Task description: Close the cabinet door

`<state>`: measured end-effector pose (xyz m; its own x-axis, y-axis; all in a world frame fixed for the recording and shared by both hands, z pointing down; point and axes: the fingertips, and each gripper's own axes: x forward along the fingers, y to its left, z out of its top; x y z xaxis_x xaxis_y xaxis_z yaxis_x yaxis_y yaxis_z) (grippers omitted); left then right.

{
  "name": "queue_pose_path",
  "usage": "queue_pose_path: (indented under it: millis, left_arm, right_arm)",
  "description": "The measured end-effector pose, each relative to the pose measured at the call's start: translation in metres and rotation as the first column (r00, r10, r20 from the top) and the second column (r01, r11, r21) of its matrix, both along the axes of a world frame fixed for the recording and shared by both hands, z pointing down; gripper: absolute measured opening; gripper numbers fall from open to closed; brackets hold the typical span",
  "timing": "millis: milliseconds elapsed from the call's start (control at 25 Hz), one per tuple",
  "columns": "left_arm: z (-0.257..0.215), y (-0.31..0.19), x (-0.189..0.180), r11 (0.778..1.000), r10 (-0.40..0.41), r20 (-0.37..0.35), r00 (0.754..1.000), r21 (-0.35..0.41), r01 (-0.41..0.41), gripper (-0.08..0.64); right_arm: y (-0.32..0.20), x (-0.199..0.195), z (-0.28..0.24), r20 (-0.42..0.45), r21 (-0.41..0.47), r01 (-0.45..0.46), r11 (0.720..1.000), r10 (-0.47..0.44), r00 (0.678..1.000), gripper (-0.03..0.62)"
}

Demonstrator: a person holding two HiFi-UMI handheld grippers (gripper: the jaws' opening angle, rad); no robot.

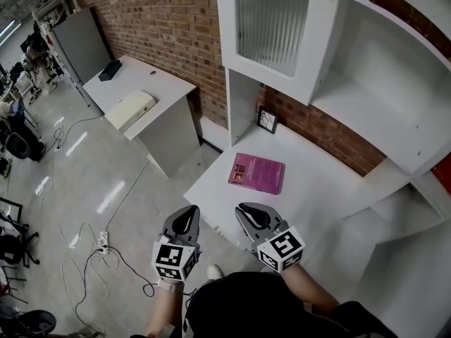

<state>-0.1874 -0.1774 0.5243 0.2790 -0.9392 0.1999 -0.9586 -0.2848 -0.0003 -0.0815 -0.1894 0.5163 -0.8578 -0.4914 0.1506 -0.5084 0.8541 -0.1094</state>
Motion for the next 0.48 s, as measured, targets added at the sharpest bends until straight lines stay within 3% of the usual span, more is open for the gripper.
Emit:
queue_pose_path:
  millis: [480]
  left_arm:
    - [0.007, 0.0044, 0.0049, 1.0, 0.021, -0.015, 1.0, -0.001, -0.021, 0.009]
  right_arm:
    - [0.0091, -0.0098, -0.0038, -0.023, 0.048, 0.037, 0.998, -0.036, 0.999, 0.037]
